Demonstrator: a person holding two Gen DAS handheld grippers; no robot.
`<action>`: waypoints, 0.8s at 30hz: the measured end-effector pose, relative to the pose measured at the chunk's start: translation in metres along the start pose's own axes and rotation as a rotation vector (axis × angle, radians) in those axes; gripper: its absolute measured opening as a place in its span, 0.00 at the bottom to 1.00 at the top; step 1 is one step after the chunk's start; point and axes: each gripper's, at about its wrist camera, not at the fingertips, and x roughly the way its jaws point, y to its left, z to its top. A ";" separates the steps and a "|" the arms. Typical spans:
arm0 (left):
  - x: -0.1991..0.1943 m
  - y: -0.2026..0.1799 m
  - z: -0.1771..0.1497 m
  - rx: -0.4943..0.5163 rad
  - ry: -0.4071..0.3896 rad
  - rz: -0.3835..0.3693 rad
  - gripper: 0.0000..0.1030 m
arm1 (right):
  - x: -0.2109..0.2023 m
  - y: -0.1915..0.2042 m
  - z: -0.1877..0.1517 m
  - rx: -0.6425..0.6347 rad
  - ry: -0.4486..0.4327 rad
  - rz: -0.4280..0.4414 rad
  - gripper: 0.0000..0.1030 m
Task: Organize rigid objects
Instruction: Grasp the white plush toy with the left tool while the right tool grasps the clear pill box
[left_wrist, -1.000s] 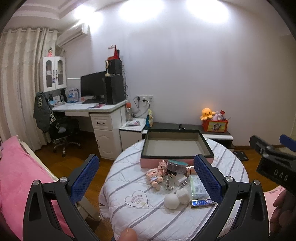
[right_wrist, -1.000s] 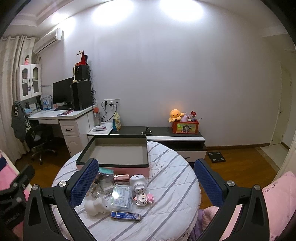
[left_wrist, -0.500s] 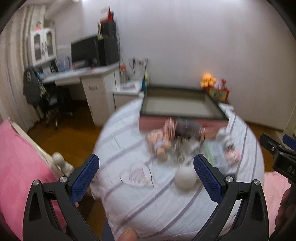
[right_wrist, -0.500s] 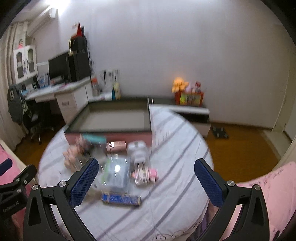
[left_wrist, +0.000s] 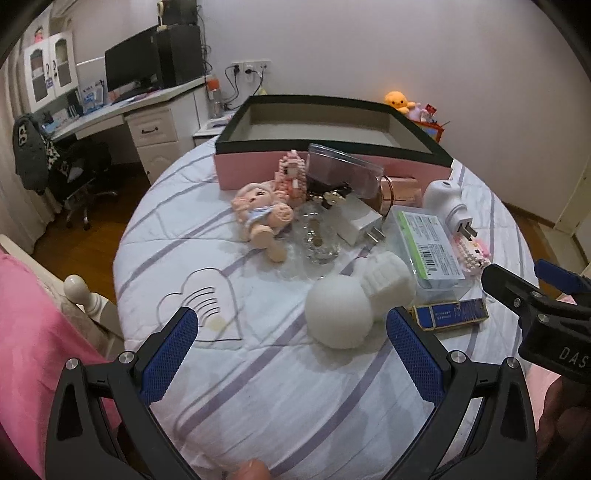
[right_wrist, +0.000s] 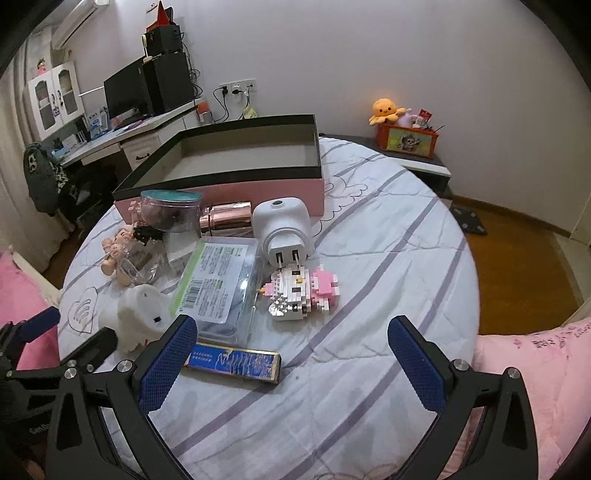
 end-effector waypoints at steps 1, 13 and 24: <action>0.004 -0.004 0.002 -0.001 0.006 -0.001 1.00 | 0.003 -0.003 0.002 0.003 0.003 0.010 1.00; 0.032 -0.017 0.014 -0.102 0.044 -0.010 1.00 | 0.018 -0.024 0.019 -0.025 0.042 0.053 1.00; 0.044 0.023 0.003 -0.035 0.031 -0.126 0.70 | 0.021 0.014 0.013 0.003 0.057 -0.018 1.00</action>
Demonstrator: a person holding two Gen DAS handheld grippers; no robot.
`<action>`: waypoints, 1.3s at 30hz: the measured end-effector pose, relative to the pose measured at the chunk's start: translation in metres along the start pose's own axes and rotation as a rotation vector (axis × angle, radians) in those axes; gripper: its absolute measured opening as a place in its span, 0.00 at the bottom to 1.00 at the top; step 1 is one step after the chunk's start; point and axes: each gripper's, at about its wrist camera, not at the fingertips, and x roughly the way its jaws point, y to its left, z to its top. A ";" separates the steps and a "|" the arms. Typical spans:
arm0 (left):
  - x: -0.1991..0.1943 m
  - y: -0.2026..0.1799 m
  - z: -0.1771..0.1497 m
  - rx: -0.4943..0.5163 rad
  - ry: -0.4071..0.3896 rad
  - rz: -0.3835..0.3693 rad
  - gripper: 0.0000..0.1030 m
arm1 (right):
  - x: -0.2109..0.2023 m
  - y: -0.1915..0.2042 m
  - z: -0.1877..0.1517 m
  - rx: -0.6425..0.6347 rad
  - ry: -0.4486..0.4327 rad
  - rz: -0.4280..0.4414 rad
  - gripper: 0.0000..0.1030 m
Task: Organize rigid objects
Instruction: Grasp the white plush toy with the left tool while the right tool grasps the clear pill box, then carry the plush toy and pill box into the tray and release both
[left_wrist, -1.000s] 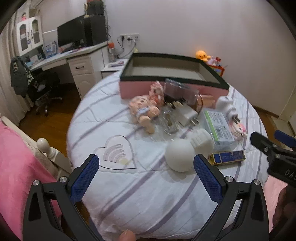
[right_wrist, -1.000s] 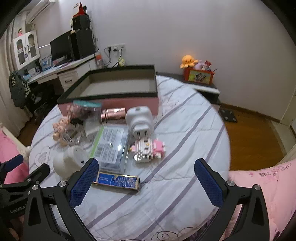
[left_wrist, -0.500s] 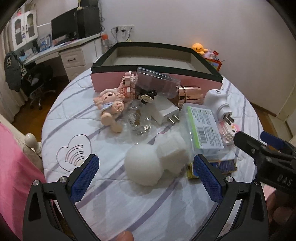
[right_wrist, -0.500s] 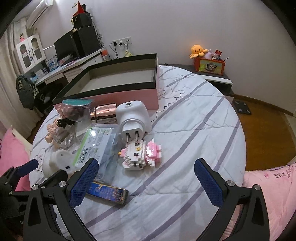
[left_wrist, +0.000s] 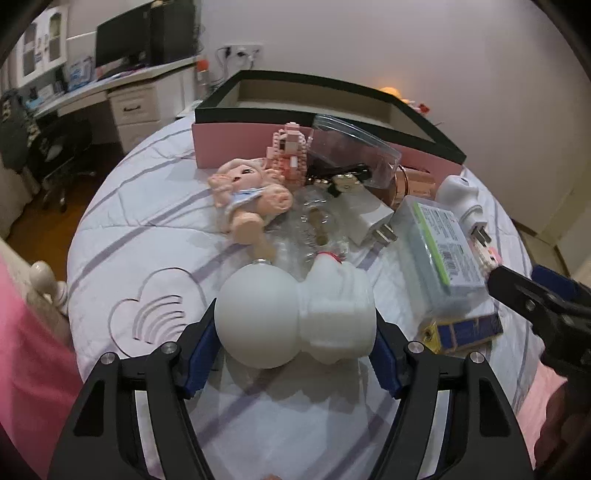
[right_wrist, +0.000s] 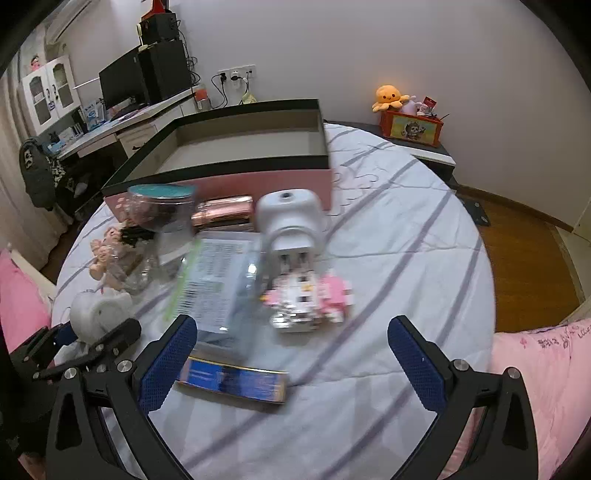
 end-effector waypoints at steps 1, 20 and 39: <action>-0.001 0.003 0.000 0.013 -0.002 -0.006 0.70 | 0.000 0.005 0.000 0.001 -0.001 -0.008 1.00; -0.009 0.048 0.003 0.032 -0.024 -0.017 0.69 | 0.043 0.045 0.008 -0.003 0.098 0.002 0.61; -0.060 0.023 0.093 0.021 -0.177 0.041 0.69 | -0.023 0.024 0.083 -0.062 -0.118 0.250 0.61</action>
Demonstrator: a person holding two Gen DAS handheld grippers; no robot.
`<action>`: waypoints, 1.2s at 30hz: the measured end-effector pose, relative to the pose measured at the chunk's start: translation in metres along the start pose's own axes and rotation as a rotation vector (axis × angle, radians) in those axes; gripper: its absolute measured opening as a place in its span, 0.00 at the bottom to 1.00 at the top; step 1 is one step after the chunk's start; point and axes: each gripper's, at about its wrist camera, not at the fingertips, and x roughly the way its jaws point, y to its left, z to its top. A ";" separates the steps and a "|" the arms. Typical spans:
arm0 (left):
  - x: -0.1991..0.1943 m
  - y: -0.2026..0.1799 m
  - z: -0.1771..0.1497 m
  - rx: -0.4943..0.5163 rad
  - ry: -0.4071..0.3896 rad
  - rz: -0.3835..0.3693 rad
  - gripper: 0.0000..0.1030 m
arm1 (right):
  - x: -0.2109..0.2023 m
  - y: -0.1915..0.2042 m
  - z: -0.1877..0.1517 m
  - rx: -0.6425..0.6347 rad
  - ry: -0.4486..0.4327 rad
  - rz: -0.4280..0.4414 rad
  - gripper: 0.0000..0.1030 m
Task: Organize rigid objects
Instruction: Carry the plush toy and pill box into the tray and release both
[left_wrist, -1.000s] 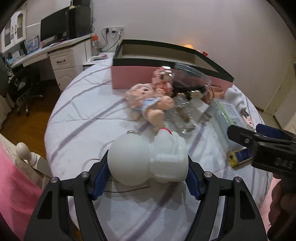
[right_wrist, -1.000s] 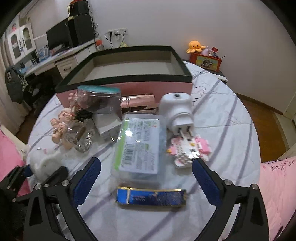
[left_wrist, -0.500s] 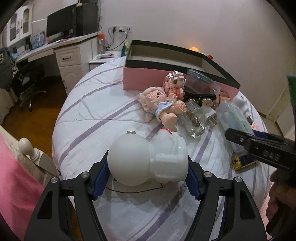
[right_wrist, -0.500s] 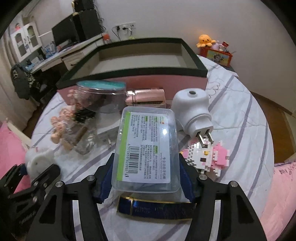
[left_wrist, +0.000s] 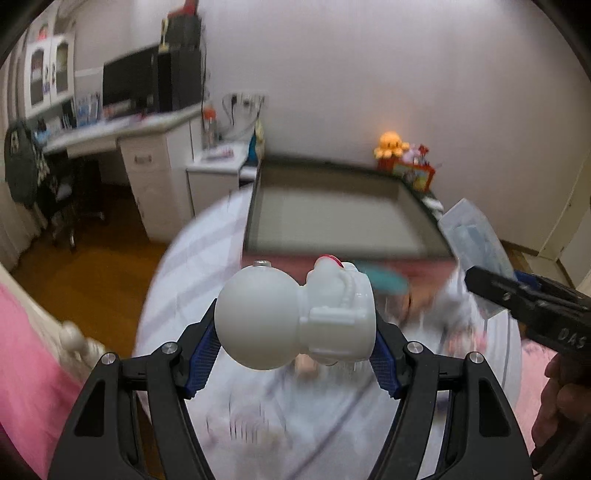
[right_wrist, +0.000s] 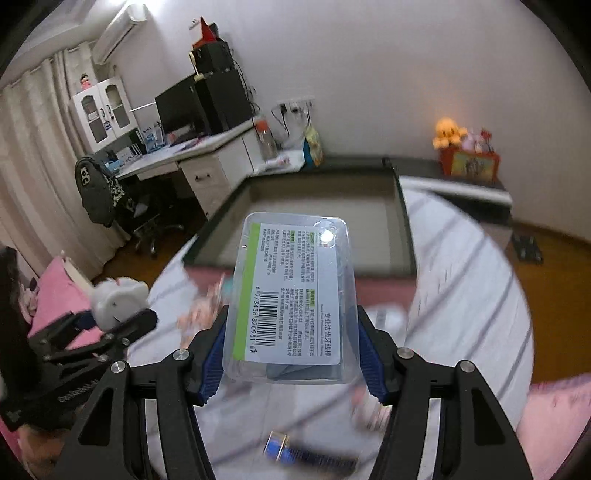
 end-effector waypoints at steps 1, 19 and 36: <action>0.003 -0.002 0.013 0.005 -0.018 0.006 0.69 | 0.007 -0.003 0.015 -0.009 -0.005 -0.004 0.61; 0.173 -0.019 0.091 0.015 0.209 0.016 0.73 | 0.151 -0.039 0.075 0.004 0.217 -0.108 0.62; 0.047 -0.003 0.070 -0.029 -0.067 0.079 1.00 | 0.045 -0.040 0.050 0.103 -0.001 -0.110 1.00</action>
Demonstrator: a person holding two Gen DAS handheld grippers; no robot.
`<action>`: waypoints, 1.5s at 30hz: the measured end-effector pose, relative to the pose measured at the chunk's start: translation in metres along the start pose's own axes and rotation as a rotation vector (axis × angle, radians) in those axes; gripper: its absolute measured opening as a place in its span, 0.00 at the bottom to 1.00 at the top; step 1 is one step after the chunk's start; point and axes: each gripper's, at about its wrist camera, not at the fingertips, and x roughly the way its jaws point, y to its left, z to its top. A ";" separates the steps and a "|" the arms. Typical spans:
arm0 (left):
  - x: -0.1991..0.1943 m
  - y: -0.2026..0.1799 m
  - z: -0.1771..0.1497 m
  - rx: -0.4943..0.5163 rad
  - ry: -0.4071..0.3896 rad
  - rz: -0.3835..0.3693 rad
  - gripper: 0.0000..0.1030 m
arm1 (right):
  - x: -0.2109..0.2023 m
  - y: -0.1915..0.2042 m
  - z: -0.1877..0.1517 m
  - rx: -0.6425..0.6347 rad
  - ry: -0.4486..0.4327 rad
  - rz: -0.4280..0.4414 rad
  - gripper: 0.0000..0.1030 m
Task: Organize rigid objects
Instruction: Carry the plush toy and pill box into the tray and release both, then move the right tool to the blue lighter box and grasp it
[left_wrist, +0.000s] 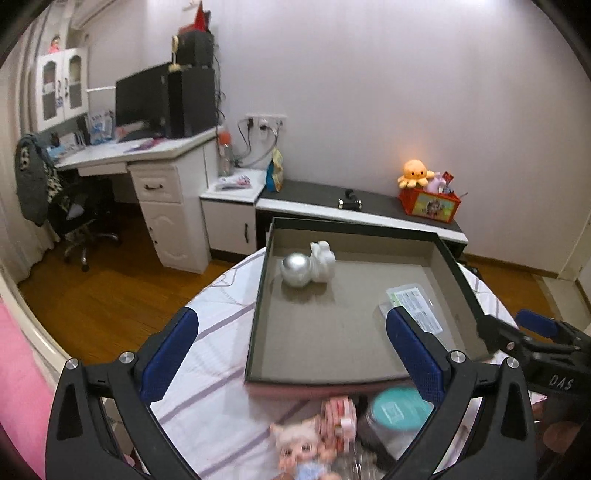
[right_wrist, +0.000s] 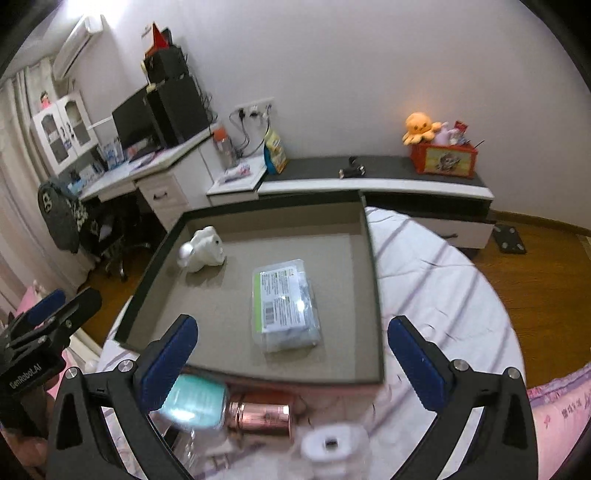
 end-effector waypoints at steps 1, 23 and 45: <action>-0.008 0.000 -0.004 0.001 -0.011 -0.004 1.00 | -0.009 0.000 -0.004 0.001 -0.013 -0.007 1.00; -0.132 0.000 -0.102 0.007 -0.113 0.036 1.00 | -0.124 0.021 -0.113 -0.069 -0.169 -0.143 1.00; -0.087 -0.008 -0.138 0.023 0.051 0.011 1.00 | -0.081 -0.003 -0.143 -0.028 0.015 -0.104 1.00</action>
